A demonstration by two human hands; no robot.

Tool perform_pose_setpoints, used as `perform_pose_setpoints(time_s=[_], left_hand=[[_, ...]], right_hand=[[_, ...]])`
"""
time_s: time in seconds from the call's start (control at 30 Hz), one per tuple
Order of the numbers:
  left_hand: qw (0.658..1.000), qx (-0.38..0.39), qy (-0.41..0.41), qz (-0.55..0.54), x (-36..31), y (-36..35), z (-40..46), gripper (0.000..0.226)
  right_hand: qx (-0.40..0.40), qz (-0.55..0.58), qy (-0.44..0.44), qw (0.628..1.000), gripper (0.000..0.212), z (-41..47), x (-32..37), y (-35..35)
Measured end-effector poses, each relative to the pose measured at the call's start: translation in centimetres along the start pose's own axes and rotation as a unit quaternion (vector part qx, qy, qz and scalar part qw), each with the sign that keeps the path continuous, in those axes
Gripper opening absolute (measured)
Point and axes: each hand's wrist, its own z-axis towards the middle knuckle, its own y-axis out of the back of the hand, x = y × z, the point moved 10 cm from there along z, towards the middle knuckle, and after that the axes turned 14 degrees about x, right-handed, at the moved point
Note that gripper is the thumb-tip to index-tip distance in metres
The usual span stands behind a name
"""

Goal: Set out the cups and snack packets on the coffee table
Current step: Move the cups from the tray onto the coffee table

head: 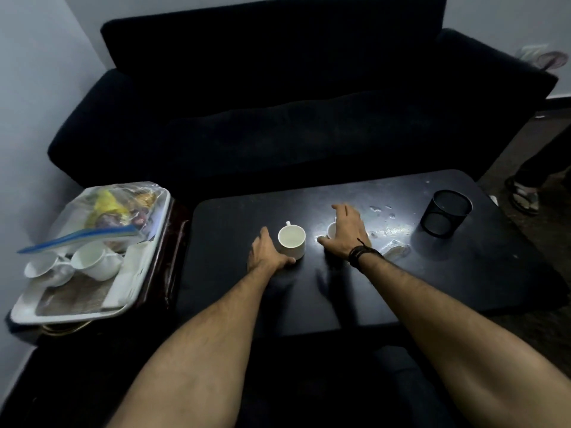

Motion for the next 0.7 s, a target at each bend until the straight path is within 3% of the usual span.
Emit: perform_pose_setpoints(time_s=[0.23,0.53,0.7], left_hand=[[0.996,-0.089,0.004,0.007,4.5,8.3,-4.2,0.091],[0.968,-0.251,0.016,0.004,16.3,22.0,-12.6,0.055],[0.954,-0.291,0.071,-0.021,23.4,27.0,-15.4,0.053]], right_hand=[[0.024,-0.005,0.073,0.997,0.079,-0.2,10.0,-2.0],[0.132,-0.004,0.21,0.969,0.062,-2.9,28.4,-10.8],[0.18,0.0,0.251,0.951,0.061,-4.3,36.7,-15.3]])
